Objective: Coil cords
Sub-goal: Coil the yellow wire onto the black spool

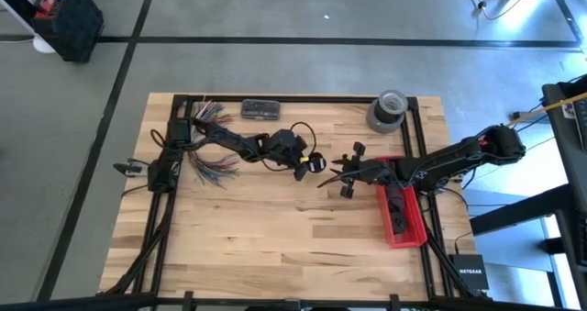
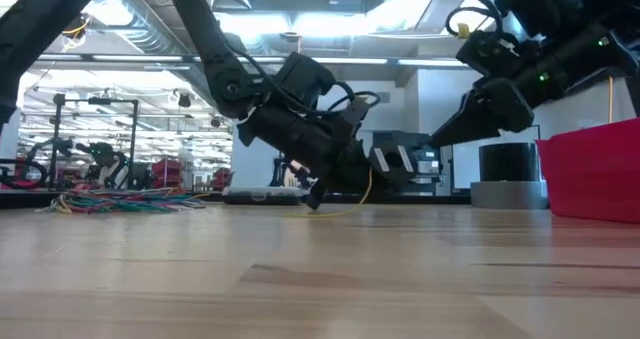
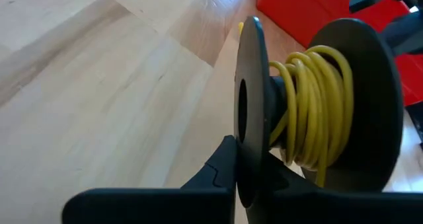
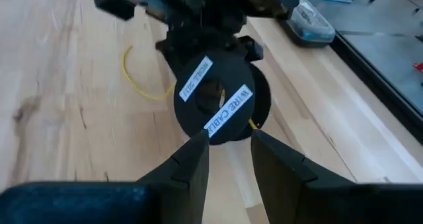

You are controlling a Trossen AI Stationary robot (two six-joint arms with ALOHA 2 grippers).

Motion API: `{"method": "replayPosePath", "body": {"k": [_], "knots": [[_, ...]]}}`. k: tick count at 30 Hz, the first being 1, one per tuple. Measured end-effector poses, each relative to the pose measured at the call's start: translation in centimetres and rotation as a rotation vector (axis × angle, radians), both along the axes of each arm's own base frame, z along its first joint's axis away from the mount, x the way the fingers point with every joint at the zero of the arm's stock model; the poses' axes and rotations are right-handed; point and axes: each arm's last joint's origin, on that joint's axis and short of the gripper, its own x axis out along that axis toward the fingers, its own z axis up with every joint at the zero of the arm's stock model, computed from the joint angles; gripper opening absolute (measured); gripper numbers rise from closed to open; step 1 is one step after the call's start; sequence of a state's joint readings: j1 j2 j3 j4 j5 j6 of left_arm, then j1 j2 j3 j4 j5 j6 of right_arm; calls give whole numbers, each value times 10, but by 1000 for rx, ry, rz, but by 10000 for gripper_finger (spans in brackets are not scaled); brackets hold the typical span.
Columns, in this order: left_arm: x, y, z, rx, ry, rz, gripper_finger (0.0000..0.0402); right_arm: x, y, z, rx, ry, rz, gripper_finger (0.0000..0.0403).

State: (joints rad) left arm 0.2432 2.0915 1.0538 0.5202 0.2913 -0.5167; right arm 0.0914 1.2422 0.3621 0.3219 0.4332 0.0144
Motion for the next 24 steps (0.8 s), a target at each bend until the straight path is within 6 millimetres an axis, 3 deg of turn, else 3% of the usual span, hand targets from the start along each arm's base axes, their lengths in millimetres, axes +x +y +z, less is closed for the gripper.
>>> {"method": "replayPosePath", "body": {"k": [9, 18, 24], "knots": [[0, 0, -1, -23, 10, 13, 6, 1, 0, 1, -10, -10, 7, 117], [-2, 0, -4, -49, 50, 33, 85, 1, 1, 0, 26, -13, 28, 117], [-12, 1, 2, -34, 150, 8, 103, 1, 1, -1, 28, -1, 32, 117]]}}
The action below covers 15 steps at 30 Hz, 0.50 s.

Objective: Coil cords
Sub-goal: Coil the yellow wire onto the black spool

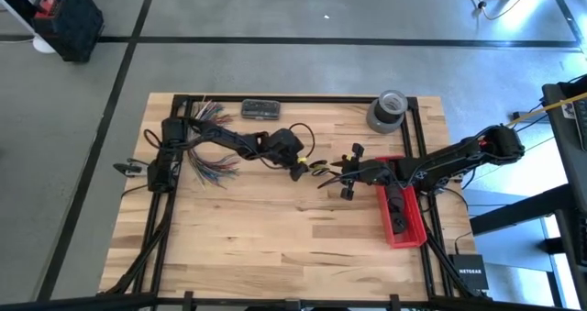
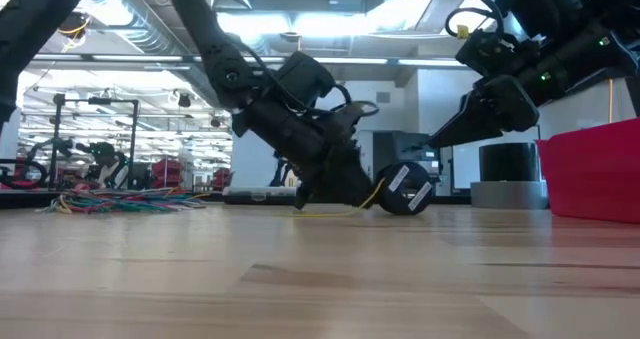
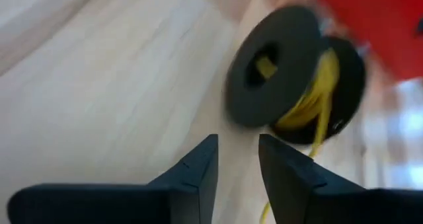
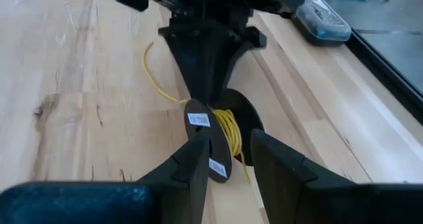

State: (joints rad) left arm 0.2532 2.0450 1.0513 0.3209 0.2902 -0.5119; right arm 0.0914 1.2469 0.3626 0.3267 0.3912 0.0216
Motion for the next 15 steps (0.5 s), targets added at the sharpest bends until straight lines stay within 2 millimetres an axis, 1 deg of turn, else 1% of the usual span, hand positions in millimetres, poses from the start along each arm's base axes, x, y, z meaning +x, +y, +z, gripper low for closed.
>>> {"method": "replayPosePath", "body": {"k": [3, 5, 6, 10, 12, 15], "knots": [[-9, 1, 10, 50, 71, 7, 97, -1, 0, -1, -2, 15, 1, 117], [-16, 1, 23, 117, 108, 8, 92, -1, 0, -1, -2, 16, 1, 117], [-18, 1, 32, 153, 100, 7, 90, -1, 0, -1, -1, 15, 1, 117], [-22, -9, 71, 288, 7, -50, 83, -1, 0, -1, -2, 14, 1, 117], [-21, -19, 85, 368, -54, -87, 81, -1, 0, -1, -4, 14, 2, 117], [-14, -34, 96, 504, -134, -113, 81, 0, 0, -1, -3, 7, 2, 117]]}}
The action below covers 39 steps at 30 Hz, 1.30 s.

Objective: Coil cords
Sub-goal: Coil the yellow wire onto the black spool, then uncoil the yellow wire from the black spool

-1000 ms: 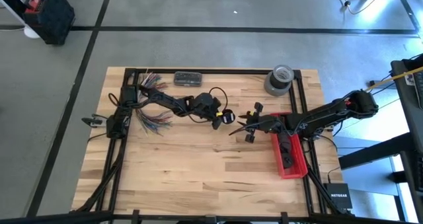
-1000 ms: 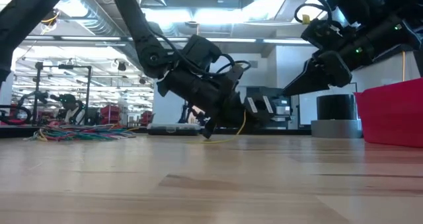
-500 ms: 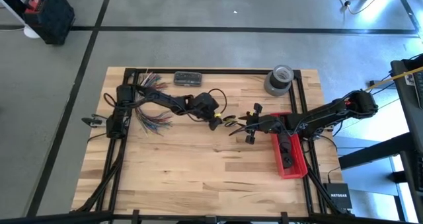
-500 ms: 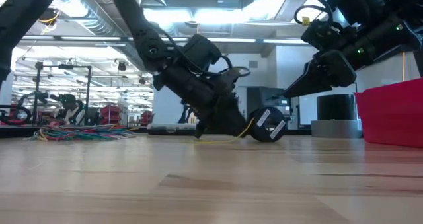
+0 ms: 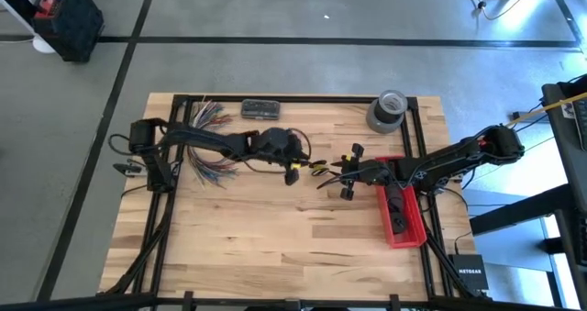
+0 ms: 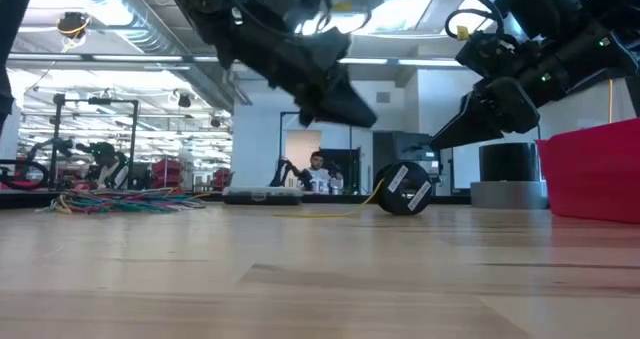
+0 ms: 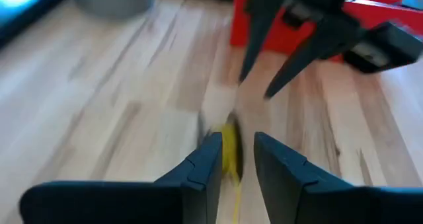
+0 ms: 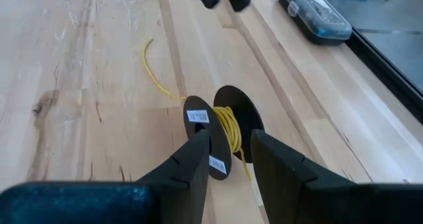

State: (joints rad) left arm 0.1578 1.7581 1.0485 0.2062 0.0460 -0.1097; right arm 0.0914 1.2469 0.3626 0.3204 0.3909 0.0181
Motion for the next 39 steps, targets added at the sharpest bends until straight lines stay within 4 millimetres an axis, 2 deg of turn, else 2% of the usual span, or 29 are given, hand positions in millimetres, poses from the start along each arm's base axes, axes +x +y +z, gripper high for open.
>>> {"method": "replayPosePath", "body": {"k": [3, 5, 12, 18, 28, 39], "knots": [[9, -10, -3, 82, -53, -17, 81, 1, 0, 1, 1, -11, 0, 117], [13, -12, -12, 92, -45, -18, 81, 1, 0, 1, 0, -11, 0, 117], [23, 1, -36, 108, 18, 60, 81, 1, 0, 1, 1, -11, 0, 117], [27, 7, -35, 105, 7, 59, 81, 0, 0, 0, 0, 2, 0, 117], [30, 7, -50, 86, 45, 40, 81, 0, 0, -1, -1, 9, 0, 117], [30, 8, -51, 102, 46, -8, 81, 0, 0, -1, -1, 8, 0, 117]]}}
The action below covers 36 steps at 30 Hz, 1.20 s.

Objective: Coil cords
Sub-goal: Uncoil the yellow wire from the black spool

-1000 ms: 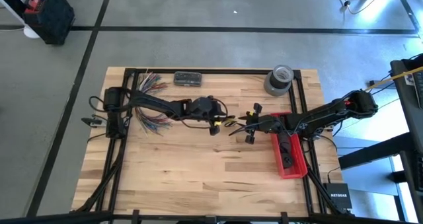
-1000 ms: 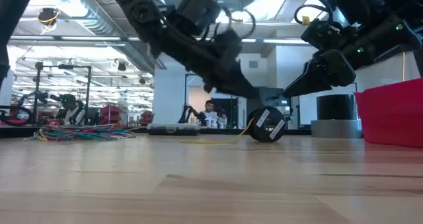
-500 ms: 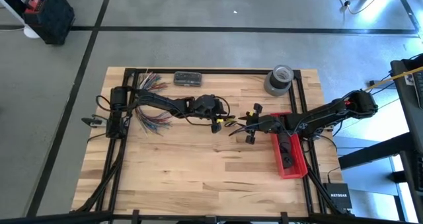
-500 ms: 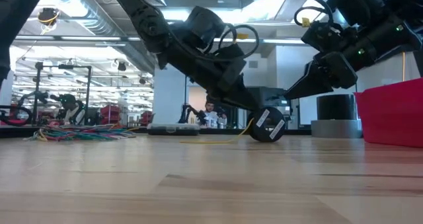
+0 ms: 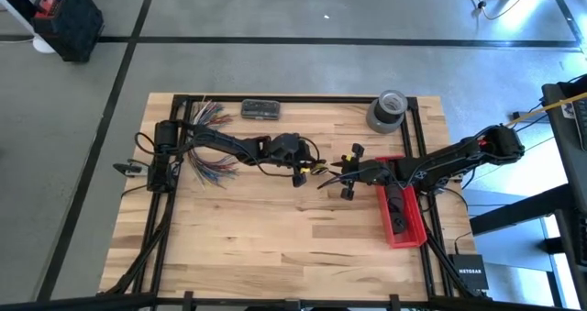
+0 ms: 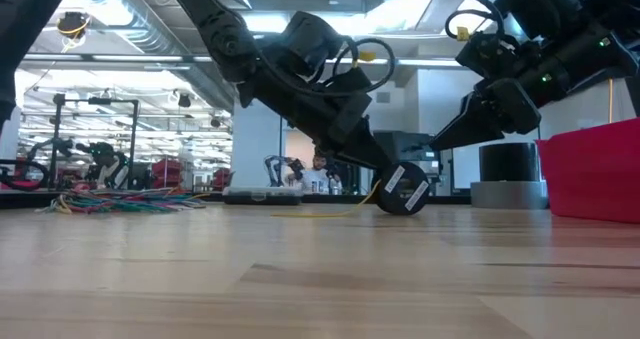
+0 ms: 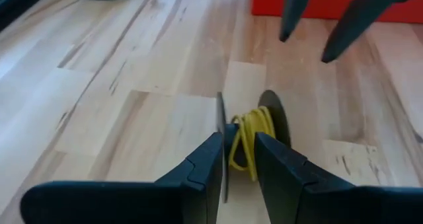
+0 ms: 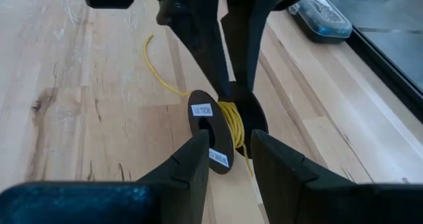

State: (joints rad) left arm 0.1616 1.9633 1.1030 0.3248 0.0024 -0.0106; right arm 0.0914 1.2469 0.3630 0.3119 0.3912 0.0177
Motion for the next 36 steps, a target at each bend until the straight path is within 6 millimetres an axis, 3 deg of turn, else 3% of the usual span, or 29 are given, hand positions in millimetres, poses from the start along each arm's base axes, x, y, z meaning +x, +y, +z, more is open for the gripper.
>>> {"method": "replayPosePath", "body": {"k": [4, 9, 16, 23, 29, 33, 36], "knots": [[0, 0, 0, 17, 3, -11, 73, 0, 0, 0, 0, 0, 0, 117], [-1, 1, -2, 0, 20, -33, 12, 0, 0, 0, 0, 0, 0, 117], [-6, 4, 2, 46, 68, 48, 3, 0, 0, 0, 0, 0, 0, 117], [-20, -15, 70, 248, -65, 176, 1, 2, 0, 6, -26, -39, -2, 117], [-46, -52, 130, 416, -167, 299, 1, 22, 2, 34, -1, -143, 23, 133], [-51, -75, 137, 507, -156, 328, 0, 43, 4, 48, -20, -213, 37, 164], [-55, -88, 133, 565, -99, 369, 0, 58, 5, 46, -84, -223, 28, 175]]}}
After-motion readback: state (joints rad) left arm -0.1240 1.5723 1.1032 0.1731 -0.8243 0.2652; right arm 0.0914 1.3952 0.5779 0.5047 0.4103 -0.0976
